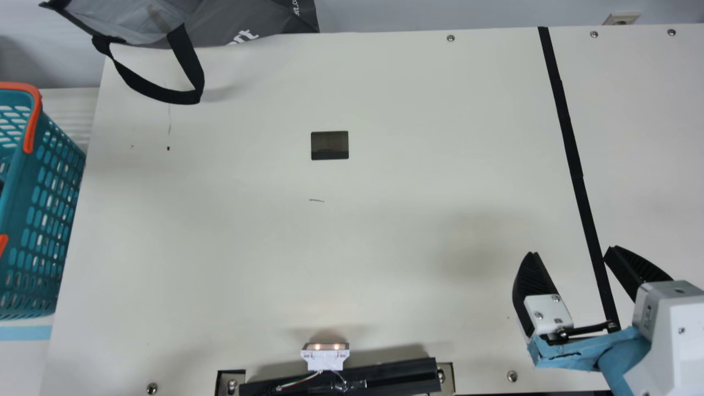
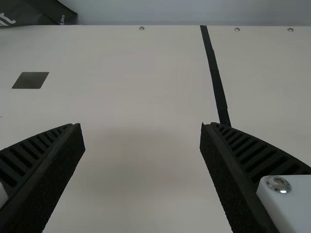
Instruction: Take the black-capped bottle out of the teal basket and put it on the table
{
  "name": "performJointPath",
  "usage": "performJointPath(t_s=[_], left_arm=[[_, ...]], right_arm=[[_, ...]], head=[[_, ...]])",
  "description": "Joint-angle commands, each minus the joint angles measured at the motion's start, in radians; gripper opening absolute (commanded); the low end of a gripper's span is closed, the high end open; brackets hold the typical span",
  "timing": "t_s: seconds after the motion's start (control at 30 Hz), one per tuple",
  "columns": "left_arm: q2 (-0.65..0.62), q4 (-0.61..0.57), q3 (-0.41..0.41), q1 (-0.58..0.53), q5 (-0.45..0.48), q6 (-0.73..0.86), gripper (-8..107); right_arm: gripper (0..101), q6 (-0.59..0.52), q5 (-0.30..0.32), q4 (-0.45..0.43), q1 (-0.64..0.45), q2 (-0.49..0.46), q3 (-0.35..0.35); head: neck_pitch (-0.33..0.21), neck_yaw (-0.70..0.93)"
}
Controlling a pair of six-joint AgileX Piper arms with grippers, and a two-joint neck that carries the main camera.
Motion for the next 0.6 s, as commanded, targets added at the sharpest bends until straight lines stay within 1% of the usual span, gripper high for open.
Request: performJointPath(t_s=[0.0, 0.3, 0.57], left_arm=[[-0.011, 0.010, -0.015, 0.002, 0.017, -0.009, 0], [-0.062, 0.017, -0.094, -0.002, 0.098, -0.044, 0], [-0.106, 0.026, -0.141, -0.058, 0.150, -0.095, 0]], right_arm=[[91, 0.000, 0.000, 0.000, 0.000, 0.000, 0.000], [91, 0.000, 0.000, 0.000, 0.000, 0.000, 0.000], [91, 0.000, 0.000, 0.000, 0.000, 0.000, 0.000]], head=[[-0.004, 0.008], [-0.004, 0.008], [-0.004, 0.008]])
